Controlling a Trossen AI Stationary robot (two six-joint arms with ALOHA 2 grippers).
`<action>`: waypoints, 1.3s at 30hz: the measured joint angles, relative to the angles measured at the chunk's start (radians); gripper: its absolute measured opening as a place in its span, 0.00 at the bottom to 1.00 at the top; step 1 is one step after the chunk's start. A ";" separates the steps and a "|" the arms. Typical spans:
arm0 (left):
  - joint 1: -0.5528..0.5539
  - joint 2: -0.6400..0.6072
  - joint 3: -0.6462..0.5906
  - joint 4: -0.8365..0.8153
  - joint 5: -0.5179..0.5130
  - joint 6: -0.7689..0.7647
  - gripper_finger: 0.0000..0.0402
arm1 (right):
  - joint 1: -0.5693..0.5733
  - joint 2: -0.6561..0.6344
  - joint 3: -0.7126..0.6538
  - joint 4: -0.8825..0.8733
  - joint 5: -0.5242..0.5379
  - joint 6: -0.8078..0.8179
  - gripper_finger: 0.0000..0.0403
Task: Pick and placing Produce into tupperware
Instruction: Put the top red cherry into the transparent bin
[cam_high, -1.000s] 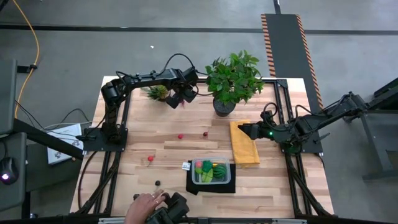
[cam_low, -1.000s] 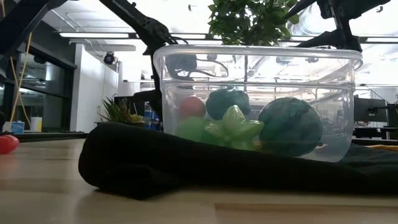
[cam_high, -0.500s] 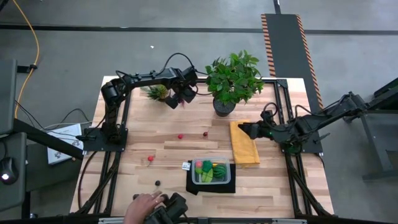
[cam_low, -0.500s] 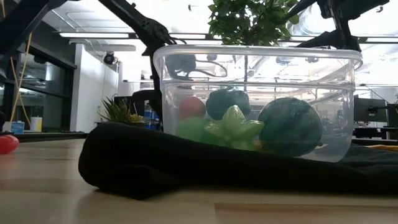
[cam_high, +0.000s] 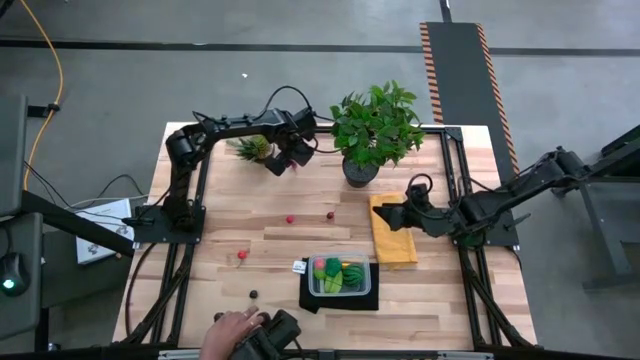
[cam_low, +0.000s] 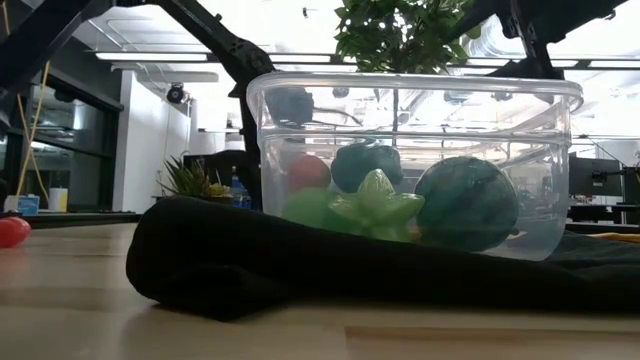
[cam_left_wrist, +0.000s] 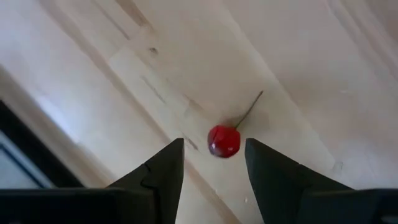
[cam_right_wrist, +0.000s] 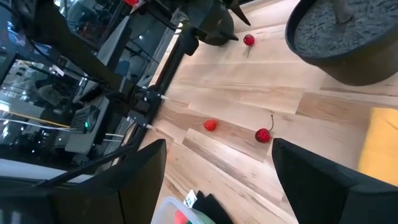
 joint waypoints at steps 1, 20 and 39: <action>0.000 0.006 0.000 0.001 0.000 0.000 0.40 | 0.000 0.004 0.000 0.002 -0.001 0.000 0.70; 0.013 0.025 -0.001 -0.017 0.008 0.084 0.40 | 0.000 0.009 0.000 0.016 -0.009 -0.009 0.70; 0.013 0.039 -0.047 -0.013 -0.025 0.130 0.40 | 0.000 0.009 0.000 0.016 -0.008 -0.019 0.70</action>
